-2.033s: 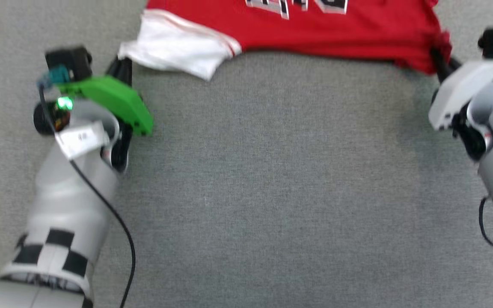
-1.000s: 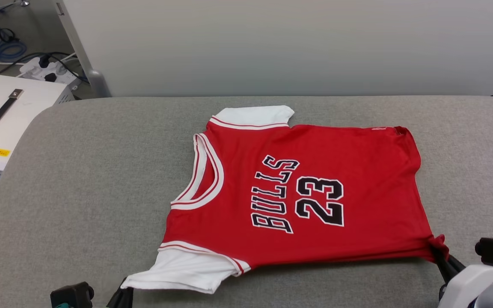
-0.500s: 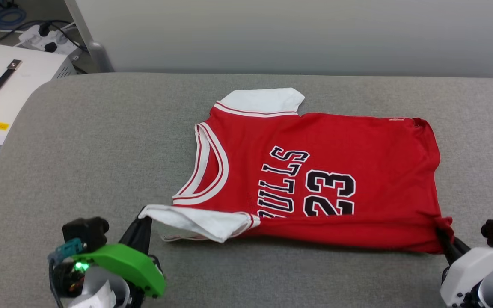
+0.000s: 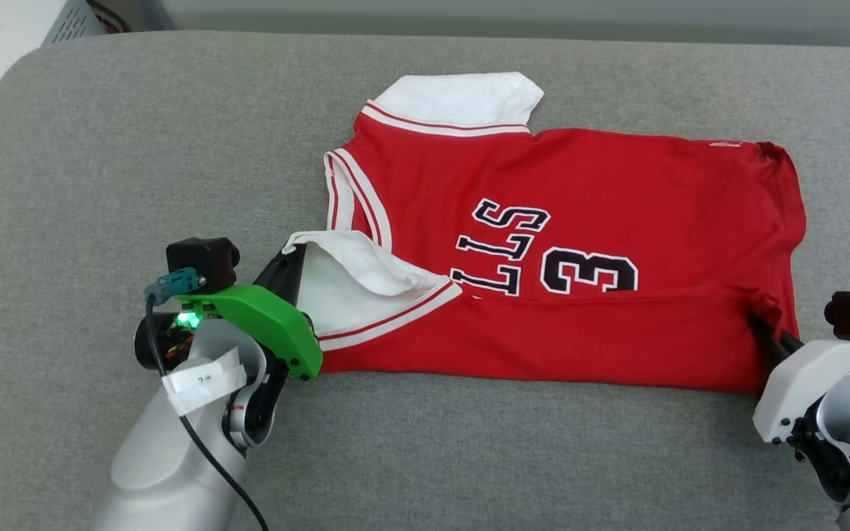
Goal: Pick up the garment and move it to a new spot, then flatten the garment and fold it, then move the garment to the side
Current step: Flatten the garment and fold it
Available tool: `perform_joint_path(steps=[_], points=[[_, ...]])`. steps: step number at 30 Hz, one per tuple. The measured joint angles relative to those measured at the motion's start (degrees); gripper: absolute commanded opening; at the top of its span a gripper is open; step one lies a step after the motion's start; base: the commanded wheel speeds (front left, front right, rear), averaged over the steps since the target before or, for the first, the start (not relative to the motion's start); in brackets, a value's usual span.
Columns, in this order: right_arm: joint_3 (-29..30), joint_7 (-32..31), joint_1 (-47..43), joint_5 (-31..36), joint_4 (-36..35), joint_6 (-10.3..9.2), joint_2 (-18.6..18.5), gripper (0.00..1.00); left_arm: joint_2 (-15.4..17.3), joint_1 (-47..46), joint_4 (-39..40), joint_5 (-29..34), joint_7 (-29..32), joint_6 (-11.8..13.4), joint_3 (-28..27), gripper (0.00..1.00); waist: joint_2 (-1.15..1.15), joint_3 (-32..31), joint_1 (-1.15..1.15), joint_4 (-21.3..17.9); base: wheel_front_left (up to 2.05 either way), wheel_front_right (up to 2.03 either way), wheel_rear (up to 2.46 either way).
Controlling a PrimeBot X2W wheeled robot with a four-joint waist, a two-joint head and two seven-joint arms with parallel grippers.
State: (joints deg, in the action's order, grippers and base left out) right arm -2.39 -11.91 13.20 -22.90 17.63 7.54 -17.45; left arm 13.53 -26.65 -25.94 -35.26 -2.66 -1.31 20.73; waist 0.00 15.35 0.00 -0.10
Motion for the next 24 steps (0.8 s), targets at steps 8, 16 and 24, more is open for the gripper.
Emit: perform_joint_path(steps=[8, 16, 24], points=[[-2.5, 4.7, 2.8, -1.3, 7.7, 0.01, 0.1, 0.00, -1.9, -4.5, -14.2, -0.7, -0.3, -3.1, 1.3, 0.00, 0.00, 2.2, 0.00, -1.1, 0.00, 0.00, 0.00], [-5.1, 12.0, 3.8, -3.0, 11.3, 0.01, 0.4, 1.00, -2.2, -6.3, -21.2, -2.7, -0.3, -5.1, 2.6, 1.00, 0.00, -0.5, 0.00, -2.2, 0.00, 0.00, 0.00], [-4.8, 23.0, 2.2, -2.9, 9.8, 0.00, 0.4, 1.00, -0.6, -6.0, -24.1, -2.6, -5.0, -5.4, 2.7, 1.00, 0.00, -5.1, 0.00, -3.0, 0.00, 0.00, 0.00]])
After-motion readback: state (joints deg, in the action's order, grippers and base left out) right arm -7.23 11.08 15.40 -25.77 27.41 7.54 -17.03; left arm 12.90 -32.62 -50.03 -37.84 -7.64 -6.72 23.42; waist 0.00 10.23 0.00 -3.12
